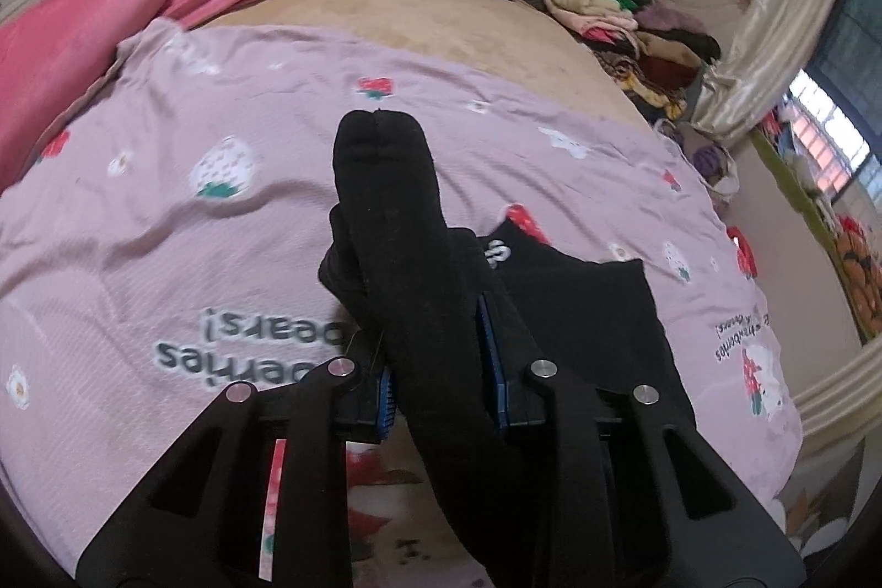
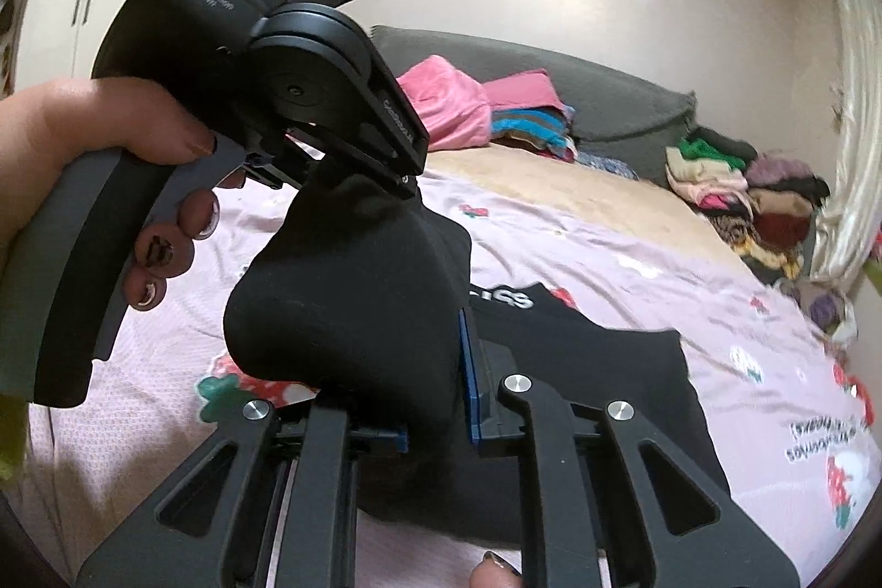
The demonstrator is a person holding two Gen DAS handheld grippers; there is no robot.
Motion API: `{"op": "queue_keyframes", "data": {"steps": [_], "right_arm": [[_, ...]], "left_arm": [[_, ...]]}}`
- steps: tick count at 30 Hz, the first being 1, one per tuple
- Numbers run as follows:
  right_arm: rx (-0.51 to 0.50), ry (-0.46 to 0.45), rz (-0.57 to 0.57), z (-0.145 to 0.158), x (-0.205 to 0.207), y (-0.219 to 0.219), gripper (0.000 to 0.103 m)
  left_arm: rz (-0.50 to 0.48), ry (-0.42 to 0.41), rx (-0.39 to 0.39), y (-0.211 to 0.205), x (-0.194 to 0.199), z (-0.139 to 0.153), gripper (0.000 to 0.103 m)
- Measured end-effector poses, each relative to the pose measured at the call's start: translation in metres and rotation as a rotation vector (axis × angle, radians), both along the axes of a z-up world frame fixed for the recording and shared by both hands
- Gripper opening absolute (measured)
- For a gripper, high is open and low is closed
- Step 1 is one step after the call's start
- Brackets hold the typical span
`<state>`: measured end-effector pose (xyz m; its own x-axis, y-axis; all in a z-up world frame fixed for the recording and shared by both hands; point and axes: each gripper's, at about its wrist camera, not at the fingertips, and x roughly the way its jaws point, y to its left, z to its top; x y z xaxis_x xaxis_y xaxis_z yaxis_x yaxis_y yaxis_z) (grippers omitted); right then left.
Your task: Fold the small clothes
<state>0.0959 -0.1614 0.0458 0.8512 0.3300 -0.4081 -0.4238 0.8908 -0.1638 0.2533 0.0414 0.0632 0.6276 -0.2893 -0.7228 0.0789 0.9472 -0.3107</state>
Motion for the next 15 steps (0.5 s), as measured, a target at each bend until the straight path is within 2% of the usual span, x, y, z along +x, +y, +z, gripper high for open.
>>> {"op": "queue_keyframes", "data": {"steps": [12, 15], "right_arm": [[0.082, 0.084, -0.115, -0.014, 0.016, -0.064, 0.012], [0.126, 0.144, -0.133, -0.023, 0.021, -0.080, 0.012]], "left_arm": [[-0.095, 0.028, 0.052, -0.077, 0.018, -0.010, 0.017], [-0.111, 0.047, 0.074, -0.093, 0.025, -0.017, 0.017]]}}
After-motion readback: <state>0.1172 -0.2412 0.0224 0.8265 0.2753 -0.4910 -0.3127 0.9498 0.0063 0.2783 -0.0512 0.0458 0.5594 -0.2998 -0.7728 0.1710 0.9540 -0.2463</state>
